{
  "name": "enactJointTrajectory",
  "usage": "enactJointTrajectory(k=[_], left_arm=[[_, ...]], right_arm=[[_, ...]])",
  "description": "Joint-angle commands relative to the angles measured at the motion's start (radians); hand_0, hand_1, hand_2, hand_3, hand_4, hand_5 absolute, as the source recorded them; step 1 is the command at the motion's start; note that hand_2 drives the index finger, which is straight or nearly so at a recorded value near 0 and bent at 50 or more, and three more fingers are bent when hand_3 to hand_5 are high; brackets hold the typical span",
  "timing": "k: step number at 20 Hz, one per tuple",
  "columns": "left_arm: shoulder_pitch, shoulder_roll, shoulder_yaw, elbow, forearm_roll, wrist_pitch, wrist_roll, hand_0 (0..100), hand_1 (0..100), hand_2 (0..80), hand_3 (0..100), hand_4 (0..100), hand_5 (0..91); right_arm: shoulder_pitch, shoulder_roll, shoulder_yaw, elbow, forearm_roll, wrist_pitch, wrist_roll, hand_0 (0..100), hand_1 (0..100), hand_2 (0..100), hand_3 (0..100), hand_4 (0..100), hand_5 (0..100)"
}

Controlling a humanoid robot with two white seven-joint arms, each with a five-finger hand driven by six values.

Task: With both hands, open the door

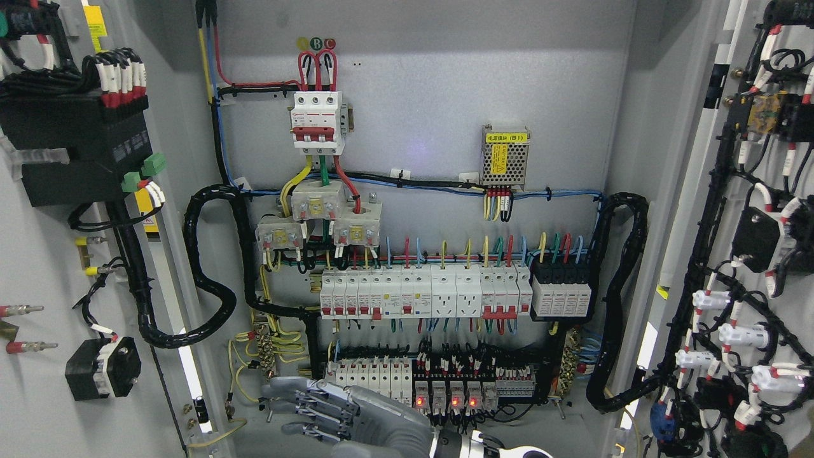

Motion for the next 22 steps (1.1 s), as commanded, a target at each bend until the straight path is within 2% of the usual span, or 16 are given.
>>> enactJointTrajectory(k=[1, 7, 17, 22], left_arm=[[-0.017, -0.005, 0.000, -0.001, 0.000, 0.000, 0.005, 12, 56, 0.0, 0, 0, 0.0], [-0.012, -0.003, 0.000, 0.007, 0.000, 0.000, 0.005, 12, 56, 0.0, 0, 0, 0.0], [-0.015, -0.002, 0.000, 0.004, 0.000, 0.000, 0.005, 12, 56, 0.0, 0, 0, 0.0], [-0.015, -0.003, 0.000, 0.004, 0.000, 0.000, 0.005, 12, 56, 0.0, 0, 0, 0.0]], right_arm=[[0.008, 0.018, 0.184, -0.036, -0.001, 0.000, 0.000, 0, 50, 4, 0, 0, 0], [0.004, 0.081, 0.189, 0.013, -0.001, 0.000, 0.000, 0, 50, 4, 0, 0, 0], [-0.012, 0.112, 0.238, 0.024, 0.000, 0.006, -0.011, 0, 50, 4, 0, 0, 0], [-0.013, 0.112, 0.242, 0.021, 0.000, 0.007, -0.057, 0, 50, 4, 0, 0, 0]])
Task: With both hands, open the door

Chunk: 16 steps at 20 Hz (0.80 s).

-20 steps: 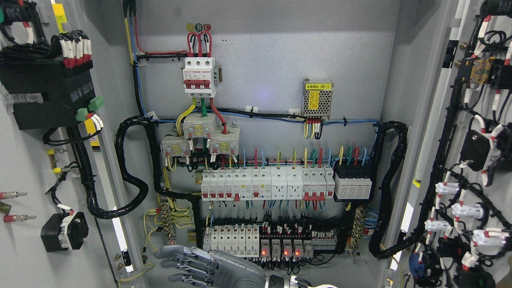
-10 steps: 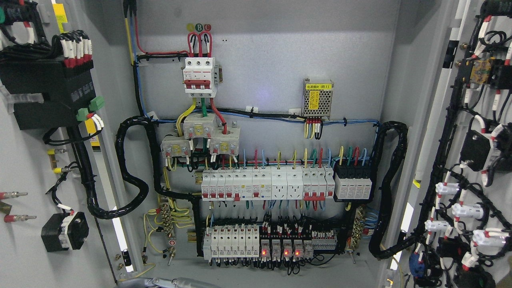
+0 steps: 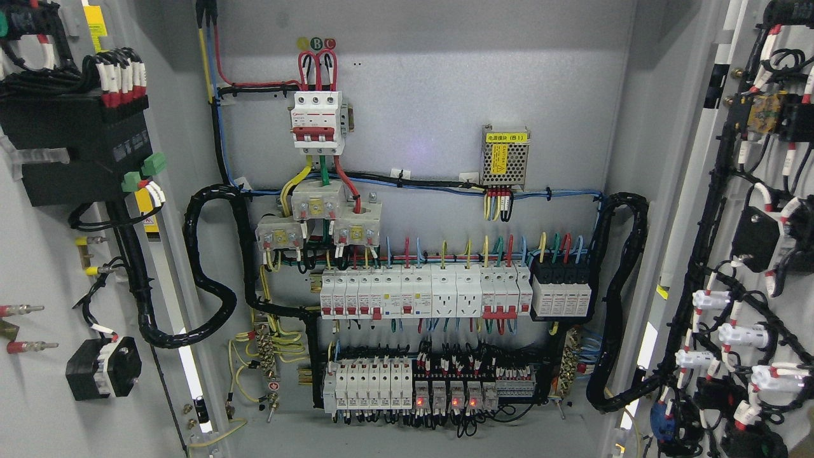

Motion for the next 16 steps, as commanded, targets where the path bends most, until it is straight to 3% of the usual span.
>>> enactJointTrajectory(k=[1, 7, 12, 16], left_arm=[[-0.015, 0.000, 0.000, 0.001, 0.000, 0.000, 0.000, 12, 56, 0.0, 0, 0, 0.0], [-0.014, 0.001, 0.000, 0.001, 0.000, 0.000, 0.000, 12, 56, 0.0, 0, 0, 0.0], [-0.014, 0.001, 0.000, 0.001, 0.000, 0.000, 0.000, 12, 56, 0.0, 0, 0, 0.0], [-0.011, 0.000, 0.001, 0.001, 0.000, 0.000, 0.000, 12, 56, 0.0, 0, 0, 0.0]], right_arm=[[-0.006, 0.027, 0.058, 0.005, 0.001, 0.000, -0.022, 0, 50, 4, 0, 0, 0], [-0.060, 0.033, 0.102, 0.008, 0.001, -0.005, -0.060, 0, 50, 4, 0, 0, 0], [-0.086, 0.033, 0.116, 0.009, 0.001, -0.006, -0.065, 0, 50, 4, 0, 0, 0], [-0.106, 0.035, 0.153, 0.011, -0.001, -0.006, -0.129, 0, 50, 4, 0, 0, 0]])
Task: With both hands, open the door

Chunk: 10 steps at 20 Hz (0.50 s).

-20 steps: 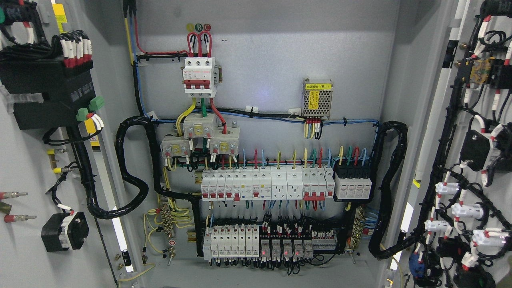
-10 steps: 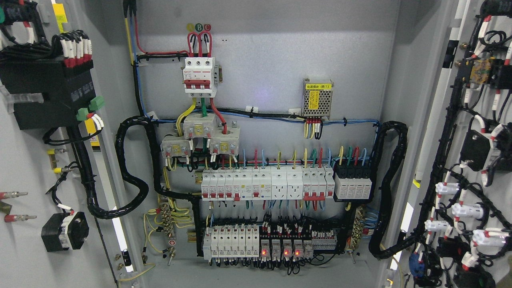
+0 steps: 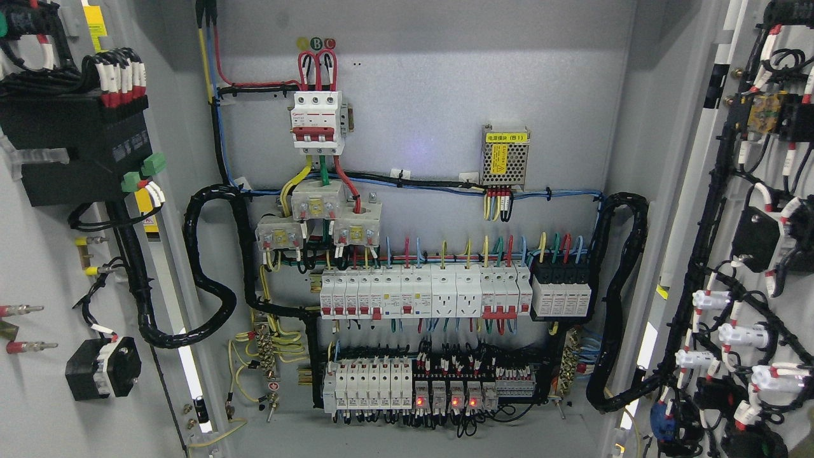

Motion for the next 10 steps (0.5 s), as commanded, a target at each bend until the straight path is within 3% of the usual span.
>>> enactJointTrajectory(k=[1, 10], left_arm=[[-0.008, 0.000, 0.001, 0.000, 0.000, 0.000, 0.000, 12, 56, 0.0, 0, 0, 0.0], [-0.008, -0.001, 0.000, -0.003, 0.000, 0.000, 0.000, 12, 56, 0.0, 0, 0, 0.0]], right_arm=[[-0.032, 0.010, 0.075, 0.005, -0.001, 0.000, -0.056, 0, 50, 4, 0, 0, 0], [-0.059, 0.013, 0.110, 0.011, -0.001, 0.003, -0.072, 0, 50, 4, 0, 0, 0]])
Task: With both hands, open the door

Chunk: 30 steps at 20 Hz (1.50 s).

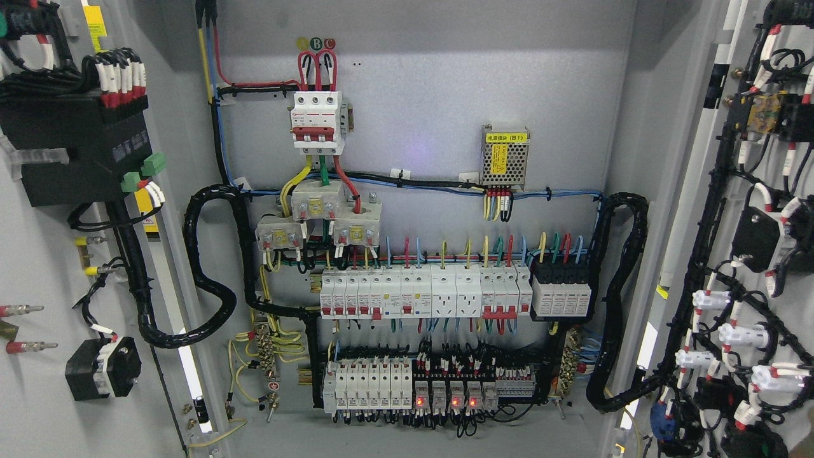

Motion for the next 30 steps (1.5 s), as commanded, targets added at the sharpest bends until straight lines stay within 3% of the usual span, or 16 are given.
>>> enactJointTrajectory(k=[1, 19, 24, 25, 27, 30], left_arm=[[-0.008, -0.001, 0.000, -0.002, 0.000, 0.000, -0.001, 12, 56, 0.0, 0, 0, 0.0], [-0.006, -0.006, 0.000, 0.000, 0.000, 0.000, -0.001, 12, 56, 0.0, 0, 0, 0.0], [-0.006, -0.007, 0.001, 0.000, 0.000, 0.000, -0.001, 12, 56, 0.0, 0, 0, 0.0], [-0.006, -0.007, 0.000, 0.000, 0.000, 0.000, -0.001, 12, 56, 0.0, 0, 0, 0.0], [-0.006, -0.006, 0.000, 0.000, 0.000, 0.000, -0.001, 12, 56, 0.0, 0, 0, 0.0], [-0.009, -0.003, -0.002, -0.008, -0.002, 0.000, -0.001, 12, 56, 0.0, 0, 0, 0.0]], right_arm=[[-0.022, 0.007, 0.056, 0.006, -0.002, 0.003, -0.003, 0, 50, 4, 0, 0, 0], [-0.007, 0.008, 0.056, 0.012, 0.001, 0.006, -0.002, 0, 50, 4, 0, 0, 0], [0.120, -0.010, -0.080, 0.008, 0.012, 0.006, -0.003, 0, 50, 4, 0, 0, 0], [0.137, -0.032, -0.111, 0.006, 0.014, 0.003, -0.010, 0, 50, 4, 0, 0, 0], [0.183, -0.093, -0.189, -0.024, 0.015, 0.000, -0.051, 0, 50, 4, 0, 0, 0], [0.309, -0.144, -0.307, -0.073, 0.018, -0.006, -0.140, 0, 50, 4, 0, 0, 0]])
